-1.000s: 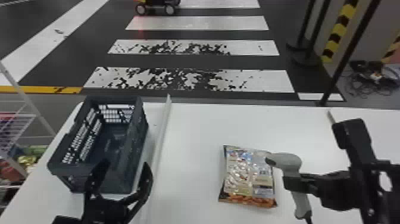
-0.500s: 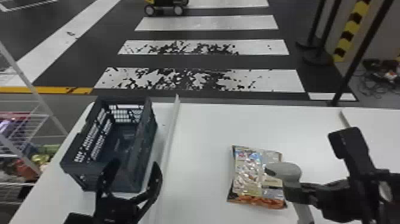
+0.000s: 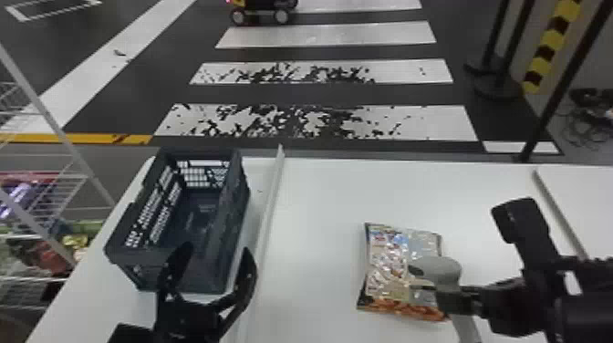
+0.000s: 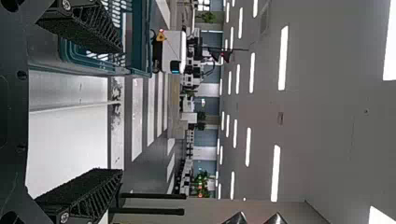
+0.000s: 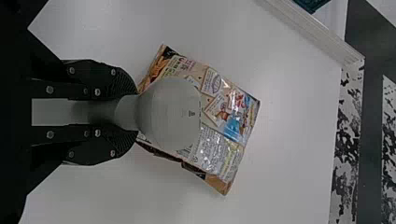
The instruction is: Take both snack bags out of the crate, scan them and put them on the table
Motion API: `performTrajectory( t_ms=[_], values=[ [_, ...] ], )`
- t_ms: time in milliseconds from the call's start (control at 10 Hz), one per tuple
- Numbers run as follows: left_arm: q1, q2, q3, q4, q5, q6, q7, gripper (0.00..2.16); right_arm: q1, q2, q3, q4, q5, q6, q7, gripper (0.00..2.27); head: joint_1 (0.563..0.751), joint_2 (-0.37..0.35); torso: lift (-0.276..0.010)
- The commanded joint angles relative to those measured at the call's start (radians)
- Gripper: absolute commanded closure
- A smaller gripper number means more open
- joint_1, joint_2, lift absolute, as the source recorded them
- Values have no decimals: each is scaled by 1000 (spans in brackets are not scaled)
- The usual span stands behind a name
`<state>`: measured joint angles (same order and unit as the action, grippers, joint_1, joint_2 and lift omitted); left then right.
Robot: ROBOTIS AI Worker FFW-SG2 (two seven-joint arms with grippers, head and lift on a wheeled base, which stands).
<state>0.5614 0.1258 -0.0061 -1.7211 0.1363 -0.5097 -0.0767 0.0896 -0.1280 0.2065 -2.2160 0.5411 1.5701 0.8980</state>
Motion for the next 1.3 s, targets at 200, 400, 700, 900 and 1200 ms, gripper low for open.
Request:
performTrajectory(
  t_ms=[200,400,700,900,1200],
  values=[
    [0,0,0,3,0,0,0,83,-51,5,-6,90,0,2,-11,2253,695,114,-91],
    [-2,-2,2,5,0,0,0,83,-68,8,-13,144,-1,2,-14,2253,695,104,-91],
    [-6,-3,2,6,0,0,0,83,-79,16,-29,170,-12,2,-19,2253,695,97,-91],
    [-11,-3,0,14,-1,0,0,83,-80,18,-59,148,-18,2,-17,2253,695,91,-91],
    [-12,-3,-2,15,-1,0,0,83,-80,18,-111,114,-20,2,-19,2253,695,71,-91]
  ],
)
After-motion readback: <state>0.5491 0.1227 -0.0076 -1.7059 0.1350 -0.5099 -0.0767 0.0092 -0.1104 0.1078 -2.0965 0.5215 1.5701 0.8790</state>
